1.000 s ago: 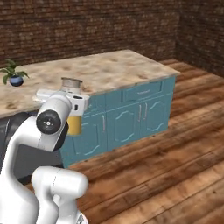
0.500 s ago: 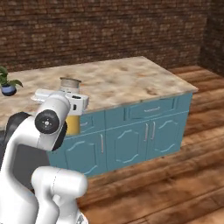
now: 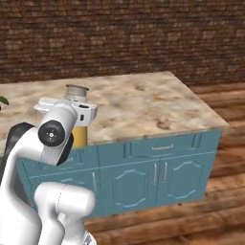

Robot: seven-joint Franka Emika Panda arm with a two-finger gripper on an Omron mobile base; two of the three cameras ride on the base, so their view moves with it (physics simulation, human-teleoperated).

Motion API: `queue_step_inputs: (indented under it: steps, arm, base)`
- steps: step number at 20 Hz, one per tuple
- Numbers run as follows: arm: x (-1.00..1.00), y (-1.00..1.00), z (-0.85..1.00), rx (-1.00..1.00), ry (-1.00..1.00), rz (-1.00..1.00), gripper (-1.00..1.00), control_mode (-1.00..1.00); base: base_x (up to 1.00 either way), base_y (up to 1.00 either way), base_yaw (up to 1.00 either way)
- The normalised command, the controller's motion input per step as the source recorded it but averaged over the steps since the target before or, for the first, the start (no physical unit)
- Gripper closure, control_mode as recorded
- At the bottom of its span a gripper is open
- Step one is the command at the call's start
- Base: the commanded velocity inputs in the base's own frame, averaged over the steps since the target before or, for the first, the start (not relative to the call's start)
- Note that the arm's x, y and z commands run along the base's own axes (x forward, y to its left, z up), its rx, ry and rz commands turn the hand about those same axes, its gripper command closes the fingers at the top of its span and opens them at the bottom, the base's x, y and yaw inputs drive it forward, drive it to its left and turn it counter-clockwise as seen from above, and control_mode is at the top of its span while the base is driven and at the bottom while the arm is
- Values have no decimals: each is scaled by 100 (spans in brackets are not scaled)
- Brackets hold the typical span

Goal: Place the pitcher and cup on the dining counter for serving.

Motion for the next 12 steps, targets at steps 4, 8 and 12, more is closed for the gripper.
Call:
queue_step_inputs:
  steps: [4, 8, 12]
  arm:
    - [0, 0, 0, 0, 0, 0, 100, 100]
    - [0, 0, 0, 0, 0, 0, 100, 100]
    - [0, 0, 0, 0, 0, 0, 100, 100]
  base:
    - [100, -62, 37]
    - [100, -65, 41]
    - [81, -68, 50]
